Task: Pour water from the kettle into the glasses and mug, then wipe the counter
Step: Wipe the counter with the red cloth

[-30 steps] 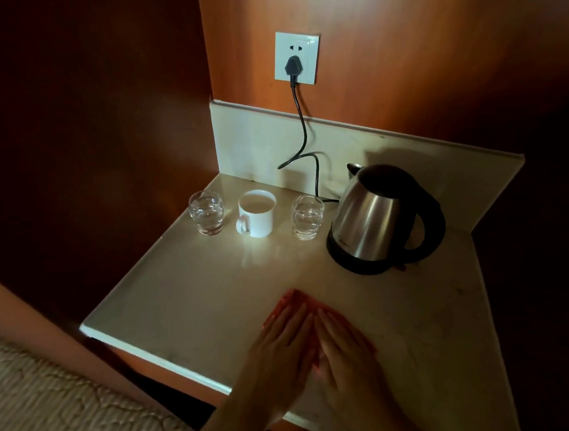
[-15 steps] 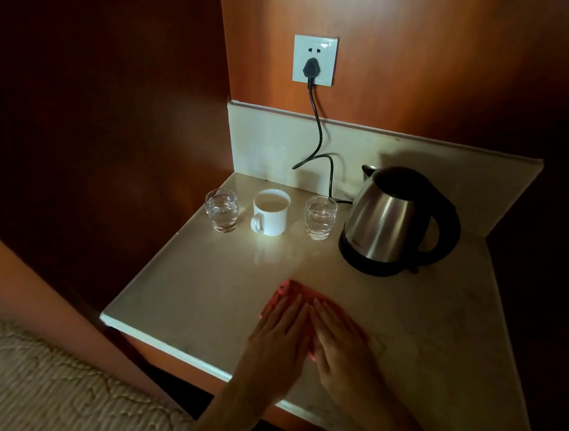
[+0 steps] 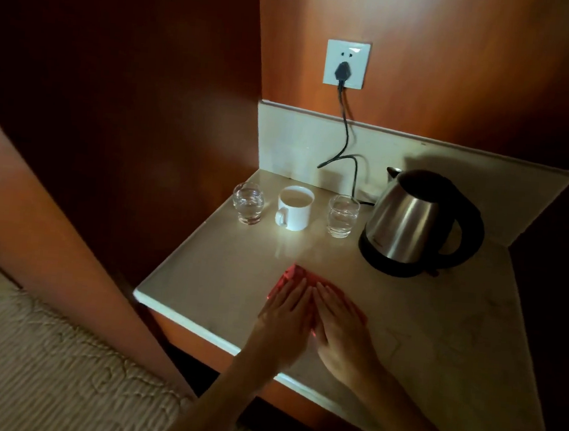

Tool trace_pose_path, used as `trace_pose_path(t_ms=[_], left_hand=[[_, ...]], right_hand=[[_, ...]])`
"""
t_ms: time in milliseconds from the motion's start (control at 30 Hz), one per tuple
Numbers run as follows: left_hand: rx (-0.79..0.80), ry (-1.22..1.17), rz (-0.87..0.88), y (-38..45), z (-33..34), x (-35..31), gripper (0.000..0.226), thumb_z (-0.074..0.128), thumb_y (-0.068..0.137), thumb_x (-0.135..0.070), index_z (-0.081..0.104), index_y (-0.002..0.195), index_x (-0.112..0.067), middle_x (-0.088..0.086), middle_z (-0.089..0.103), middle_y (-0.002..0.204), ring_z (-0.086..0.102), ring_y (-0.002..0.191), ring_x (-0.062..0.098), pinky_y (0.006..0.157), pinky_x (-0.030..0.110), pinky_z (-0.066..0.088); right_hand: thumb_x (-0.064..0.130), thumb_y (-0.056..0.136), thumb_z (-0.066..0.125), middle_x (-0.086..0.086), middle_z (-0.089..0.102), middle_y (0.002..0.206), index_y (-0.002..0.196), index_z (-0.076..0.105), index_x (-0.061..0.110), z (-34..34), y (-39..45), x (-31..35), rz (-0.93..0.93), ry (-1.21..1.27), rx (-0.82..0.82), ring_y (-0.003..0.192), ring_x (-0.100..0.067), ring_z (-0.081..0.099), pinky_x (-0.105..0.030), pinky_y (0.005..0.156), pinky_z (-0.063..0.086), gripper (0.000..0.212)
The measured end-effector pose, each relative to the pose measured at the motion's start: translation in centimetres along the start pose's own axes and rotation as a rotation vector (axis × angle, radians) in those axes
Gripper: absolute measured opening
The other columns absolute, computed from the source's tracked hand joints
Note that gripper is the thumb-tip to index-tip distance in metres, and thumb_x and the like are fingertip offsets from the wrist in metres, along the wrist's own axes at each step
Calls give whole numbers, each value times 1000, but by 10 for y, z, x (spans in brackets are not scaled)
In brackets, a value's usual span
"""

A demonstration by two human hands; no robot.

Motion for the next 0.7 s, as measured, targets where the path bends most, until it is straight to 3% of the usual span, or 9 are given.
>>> trace_pose_path(t_ms=[100,200,267,367,533,633,700], left_hand=[[6,72,-30,-34,-5,14,47,41,104,-29,48,147,-11,4,42,155,27,150,22,124,43,21],[15,129,-44,-49,-15,36,51,30,106,-32,42,151,-11,5,35,158,21,152,22,124,45,21],[-17,180,-50,-63,-28,67,50,32,103,-28,51,145,-10,7,46,152,32,148,24,121,46,28],[-39,196,-41,-70,-33,97,46,39,98,-24,61,135,-6,10,58,142,44,141,26,118,47,33],[-75,195,-81,-67,-48,165,44,41,96,-16,65,126,6,21,61,135,50,134,38,106,53,46],[-86,309,14,-57,-56,183,40,48,92,-15,70,120,5,21,65,129,56,128,39,101,52,51],[-2,446,93,-49,-51,193,36,57,92,-18,71,121,0,17,67,129,56,129,36,104,49,49]], right_hand=[[3,77,88,-15,69,135,131,69,1,12,-12,25,21,32,41,127,-33,65,-56,101,53,57],[8,79,86,-15,68,136,131,69,1,25,-3,48,21,33,82,127,-33,64,-57,102,53,55],[19,90,71,-16,68,136,130,69,0,41,16,83,-38,73,104,128,-34,64,-57,104,51,44],[34,92,45,-18,71,130,124,72,-2,56,35,109,-48,98,145,123,-35,67,-57,101,54,56],[23,90,44,-21,71,129,121,72,-6,92,81,157,-94,116,168,122,-36,68,-57,101,53,52],[8,94,64,-22,62,142,133,64,-7,116,102,163,-72,82,175,135,-37,57,-56,113,42,42],[10,100,59,-21,50,154,145,53,-6,129,114,166,-63,71,202,146,-36,44,-53,122,29,47]])
Point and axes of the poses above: each hand's wrist, its own y-axis towards the middle knuckle, its own z-axis out of the palm, x = y × z, the point moved 9 cm from there along y, towards the middle knuckle
